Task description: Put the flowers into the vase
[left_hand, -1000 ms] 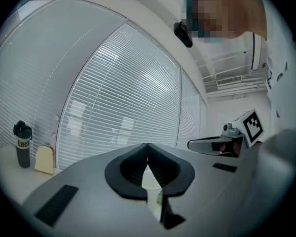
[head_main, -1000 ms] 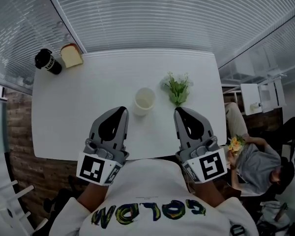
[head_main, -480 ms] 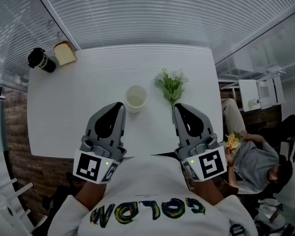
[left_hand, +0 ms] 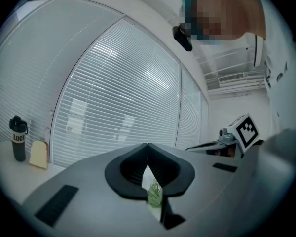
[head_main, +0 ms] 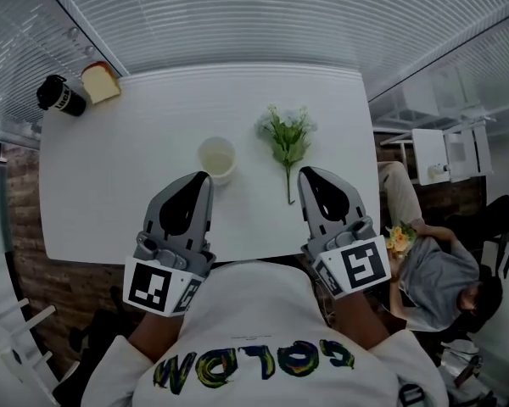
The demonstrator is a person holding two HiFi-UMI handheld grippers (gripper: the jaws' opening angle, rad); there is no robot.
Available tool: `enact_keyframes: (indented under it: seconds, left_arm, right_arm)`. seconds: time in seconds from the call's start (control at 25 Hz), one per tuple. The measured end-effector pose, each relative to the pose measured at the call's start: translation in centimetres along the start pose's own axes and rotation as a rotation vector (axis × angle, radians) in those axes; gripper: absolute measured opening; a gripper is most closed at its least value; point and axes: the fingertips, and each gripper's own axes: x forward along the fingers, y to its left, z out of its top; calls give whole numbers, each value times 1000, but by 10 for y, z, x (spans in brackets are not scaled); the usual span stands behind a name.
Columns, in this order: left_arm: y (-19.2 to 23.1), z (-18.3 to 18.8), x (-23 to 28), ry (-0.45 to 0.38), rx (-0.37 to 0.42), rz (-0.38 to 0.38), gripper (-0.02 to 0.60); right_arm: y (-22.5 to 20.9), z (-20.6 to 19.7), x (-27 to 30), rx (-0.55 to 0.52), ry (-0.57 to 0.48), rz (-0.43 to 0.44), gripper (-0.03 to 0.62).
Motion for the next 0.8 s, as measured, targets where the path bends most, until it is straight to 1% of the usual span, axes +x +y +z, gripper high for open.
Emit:
enact_keyframes:
  seconds: [0.16, 0.32, 0.48, 0.56, 0.72, 0.8]
  left_arm:
    - [2, -14, -1, 30, -9, 6, 15]
    - [9, -28, -2, 57, -19, 16, 14]
    - [17, -41, -3, 76, -31, 27, 15]
    - [19, -46, -4, 85, -34, 32, 14]
    - [21, -60, -5, 115, -47, 40, 14]
    - [25, -67, -6, 128, -56, 46, 15]
  right_arm:
    - [-16, -28, 15, 50, 73, -10, 32]
    - [-32, -59, 33, 88, 151, -35, 84]
    - [-50, -89, 50, 125, 224, -61, 120]
    - [-59, -103, 58, 150, 255, -65, 149]
    - [-76, -133, 71, 197, 328, -84, 233]
    - [-83, -151, 81, 220, 368, -92, 257]
